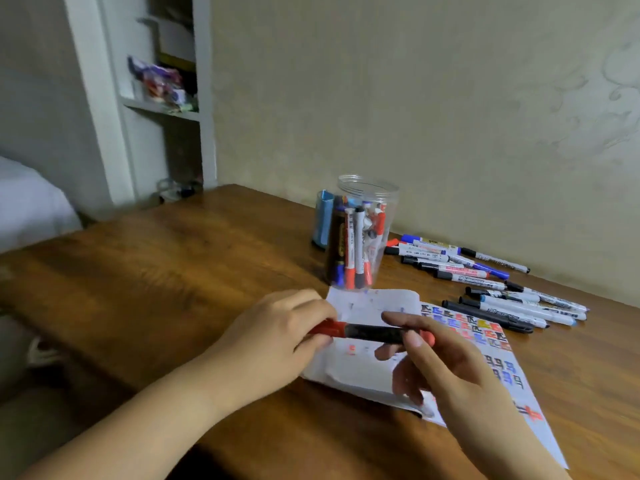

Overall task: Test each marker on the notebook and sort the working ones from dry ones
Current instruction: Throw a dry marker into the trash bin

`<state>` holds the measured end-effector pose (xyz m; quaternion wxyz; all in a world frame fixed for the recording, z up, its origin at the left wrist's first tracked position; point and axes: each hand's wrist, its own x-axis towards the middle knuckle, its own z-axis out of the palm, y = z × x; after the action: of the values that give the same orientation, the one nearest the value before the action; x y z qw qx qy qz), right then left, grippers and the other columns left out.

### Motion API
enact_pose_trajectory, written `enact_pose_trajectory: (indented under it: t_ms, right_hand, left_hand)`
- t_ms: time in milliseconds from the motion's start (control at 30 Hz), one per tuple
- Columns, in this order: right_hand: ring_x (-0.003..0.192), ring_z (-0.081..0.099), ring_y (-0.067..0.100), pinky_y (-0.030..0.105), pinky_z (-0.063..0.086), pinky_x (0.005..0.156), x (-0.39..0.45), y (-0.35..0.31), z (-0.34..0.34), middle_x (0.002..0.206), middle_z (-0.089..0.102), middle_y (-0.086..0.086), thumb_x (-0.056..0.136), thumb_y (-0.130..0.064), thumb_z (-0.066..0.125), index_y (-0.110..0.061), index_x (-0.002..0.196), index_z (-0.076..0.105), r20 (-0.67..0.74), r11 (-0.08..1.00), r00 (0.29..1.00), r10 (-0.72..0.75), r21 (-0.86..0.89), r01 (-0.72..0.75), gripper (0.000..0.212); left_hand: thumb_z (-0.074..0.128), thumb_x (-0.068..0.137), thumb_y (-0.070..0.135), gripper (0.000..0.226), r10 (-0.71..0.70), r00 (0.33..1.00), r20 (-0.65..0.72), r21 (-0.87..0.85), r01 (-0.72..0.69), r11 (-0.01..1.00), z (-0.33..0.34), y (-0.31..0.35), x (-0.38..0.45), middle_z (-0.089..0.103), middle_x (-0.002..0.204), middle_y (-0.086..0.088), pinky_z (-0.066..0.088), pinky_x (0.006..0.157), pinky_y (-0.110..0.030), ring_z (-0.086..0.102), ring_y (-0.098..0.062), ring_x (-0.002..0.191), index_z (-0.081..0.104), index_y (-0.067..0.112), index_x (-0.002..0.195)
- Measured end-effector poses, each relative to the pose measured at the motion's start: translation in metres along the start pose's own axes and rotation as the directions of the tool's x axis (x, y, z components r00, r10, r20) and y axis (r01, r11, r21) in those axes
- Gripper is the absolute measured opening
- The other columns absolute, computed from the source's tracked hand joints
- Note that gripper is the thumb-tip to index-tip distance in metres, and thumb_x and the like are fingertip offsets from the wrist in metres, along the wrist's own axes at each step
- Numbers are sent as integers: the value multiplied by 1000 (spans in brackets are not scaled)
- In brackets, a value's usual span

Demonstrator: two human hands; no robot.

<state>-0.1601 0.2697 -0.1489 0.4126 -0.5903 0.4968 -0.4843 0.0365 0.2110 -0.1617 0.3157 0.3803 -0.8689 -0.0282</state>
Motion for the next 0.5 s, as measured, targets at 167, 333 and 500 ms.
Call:
enact_pose_trajectory:
  t_ms: [167, 333, 500]
  right_hand:
    - [62, 62, 22, 21, 47, 52, -6, -18, 76, 79, 69, 12, 81, -44, 55, -27, 98, 73, 283, 988, 946, -156, 63, 144, 30]
    - [62, 62, 9, 16, 45, 59, -1, -18, 186, 76, 69, 4, 79, -43, 56, -27, 97, 70, 455, 984, 873, -175, 56, 168, 28]
    - [58, 53, 3, 21, 42, 59, -5, 15, 325, 68, 65, 2, 94, -24, 53, -25, 97, 68, 527, 989, 841, -122, -4, 146, 15]
  left_hand:
    - [60, 81, 34, 22, -95, 994, -59, 43, 98, 994, -51, -35, -92, 61, 96, 17, 42, 80, -10, 55, 0, 90, 57, 30, 102]
    - [51, 82, 40, 28, -320, 927, -195, 79, 340, 937, -98, -79, -186, 61, 100, 15, 42, 81, -12, 54, 2, 93, 60, 24, 104]
    - [59, 84, 38, 45, -684, 687, -244, 135, 723, 678, -140, -132, -320, 52, 108, 19, 41, 72, -16, 54, 5, 83, 44, 31, 126]
